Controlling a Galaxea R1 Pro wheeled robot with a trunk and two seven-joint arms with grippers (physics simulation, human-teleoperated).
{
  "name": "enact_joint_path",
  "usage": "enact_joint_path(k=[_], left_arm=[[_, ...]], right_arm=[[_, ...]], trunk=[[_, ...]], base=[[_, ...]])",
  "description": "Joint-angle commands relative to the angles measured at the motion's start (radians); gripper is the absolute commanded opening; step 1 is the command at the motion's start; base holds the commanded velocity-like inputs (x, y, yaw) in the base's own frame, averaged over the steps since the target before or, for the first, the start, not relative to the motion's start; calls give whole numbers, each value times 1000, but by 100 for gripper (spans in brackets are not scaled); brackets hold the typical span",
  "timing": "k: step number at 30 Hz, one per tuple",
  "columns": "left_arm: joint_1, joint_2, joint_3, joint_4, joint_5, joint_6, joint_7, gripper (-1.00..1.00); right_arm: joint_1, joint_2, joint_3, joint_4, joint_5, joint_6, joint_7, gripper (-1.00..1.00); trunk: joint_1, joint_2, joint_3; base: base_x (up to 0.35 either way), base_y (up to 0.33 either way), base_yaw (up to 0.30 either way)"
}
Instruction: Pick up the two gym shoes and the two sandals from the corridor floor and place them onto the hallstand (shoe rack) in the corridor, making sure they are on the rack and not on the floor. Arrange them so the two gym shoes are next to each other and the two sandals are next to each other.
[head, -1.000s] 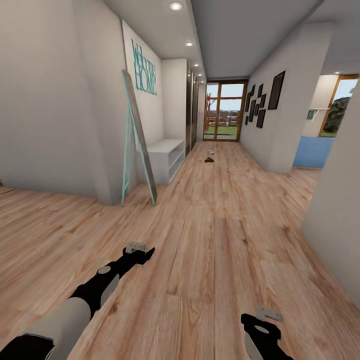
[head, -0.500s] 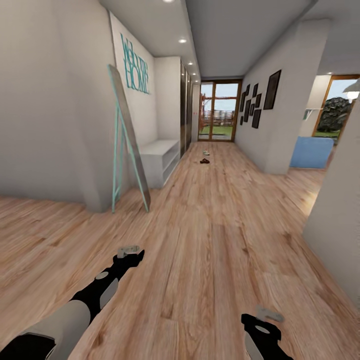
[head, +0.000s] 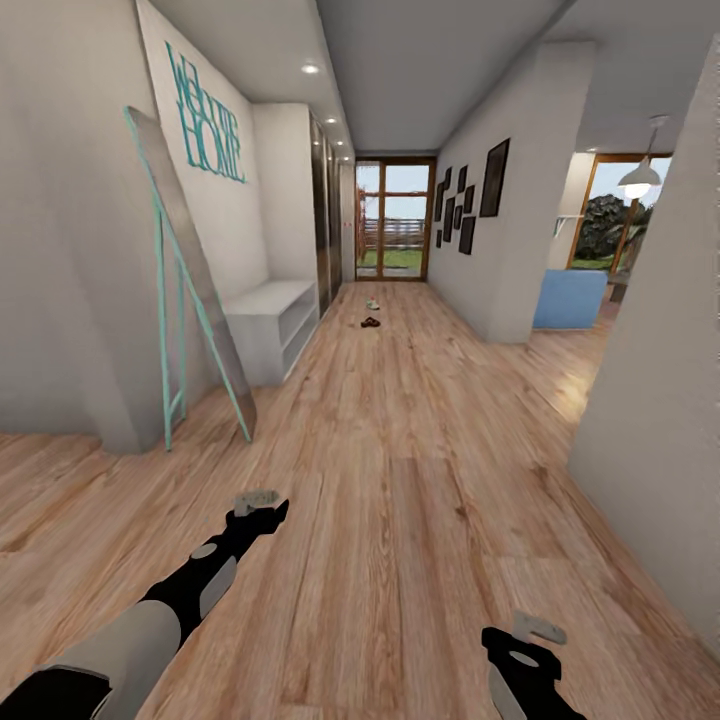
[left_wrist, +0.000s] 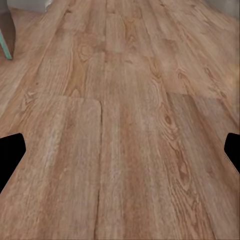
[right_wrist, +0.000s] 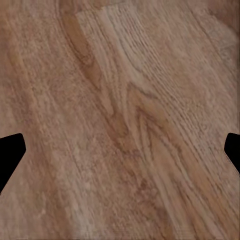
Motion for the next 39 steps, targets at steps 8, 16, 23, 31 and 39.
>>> enact_joint_path(k=[8,16,23,31,39], left_arm=[[-1,1,-6,1,10,-4,-2,100],[-1,1,-5,1,9,-4,-2,100],[-1,1,-6,18,10,-6,-2,100],[-1,1,-6,35,12,-23,-1,100],[-1,1,-5,37,12,-26,5,100]], right_arm=[[0,6,2,-8,7,4,-3,100],[0,7,189,-11,7,4,-4,100],[0,7,217,-6,-1,5,-3,100],[0,3,216,-5,-4,6,114,100],[0,1,215,-4,-5,6,307,100]], trunk=[[0,0,-13],[0,0,-16],[0,0,-16],[0,0,-16],[0,0,-16]], base=[[348,-80,-111],[348,-84,-11],[348,-84,0],[348,-85,0],[348,-89,0]])
